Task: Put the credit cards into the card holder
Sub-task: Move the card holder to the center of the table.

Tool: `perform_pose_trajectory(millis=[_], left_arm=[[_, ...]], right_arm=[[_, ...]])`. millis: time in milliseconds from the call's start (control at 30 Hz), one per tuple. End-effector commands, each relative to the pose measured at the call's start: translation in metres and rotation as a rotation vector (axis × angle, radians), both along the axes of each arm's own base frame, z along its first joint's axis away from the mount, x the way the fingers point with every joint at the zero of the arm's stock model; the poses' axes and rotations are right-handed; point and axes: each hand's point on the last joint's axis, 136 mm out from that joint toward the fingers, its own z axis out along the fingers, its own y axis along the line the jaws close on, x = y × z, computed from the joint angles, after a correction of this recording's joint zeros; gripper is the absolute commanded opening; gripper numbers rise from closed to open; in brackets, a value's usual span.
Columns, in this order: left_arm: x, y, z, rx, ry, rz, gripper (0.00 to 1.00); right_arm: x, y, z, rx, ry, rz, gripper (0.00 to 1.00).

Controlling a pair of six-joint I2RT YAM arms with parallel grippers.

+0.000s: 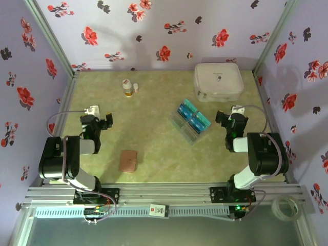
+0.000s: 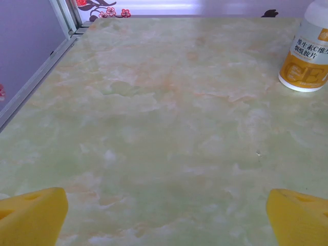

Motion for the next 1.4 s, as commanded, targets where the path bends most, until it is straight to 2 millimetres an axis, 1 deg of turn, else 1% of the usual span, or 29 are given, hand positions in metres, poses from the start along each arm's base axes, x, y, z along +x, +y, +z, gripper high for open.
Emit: perform_pose_trajectory(millis=[0, 1000, 1067, 1233, 1333, 1367], left_arm=[[0.005, 0.002, 0.009, -0.006, -0.033, 0.002, 1.00], [0.006, 0.003, 0.008, -0.007, -0.029, 0.004, 1.00], [0.005, 0.003, 0.009, -0.008, -0.037, 0.006, 1.00], [0.002, 0.007, 0.024, 0.001, -0.043, 0.030, 1.00], [0.001, 0.011, 0.032, -0.006, -0.041, 0.055, 1.00], [-0.001, 0.012, 0.034, -0.017, -0.046, 0.070, 1.00]], right_arm=[[0.002, -0.001, 0.008, -0.005, -0.033, -0.008, 0.99], [0.000, -0.002, 0.007, 0.000, -0.032, -0.016, 0.99], [-0.001, -0.007, 0.011, -0.001, -0.048, -0.047, 0.99], [-0.012, -0.020, 0.034, -0.004, -0.071, -0.124, 0.99], [-0.016, -0.025, 0.056, 0.003, -0.075, -0.160, 0.99], [-0.020, -0.031, 0.063, 0.014, -0.076, -0.203, 0.99]])
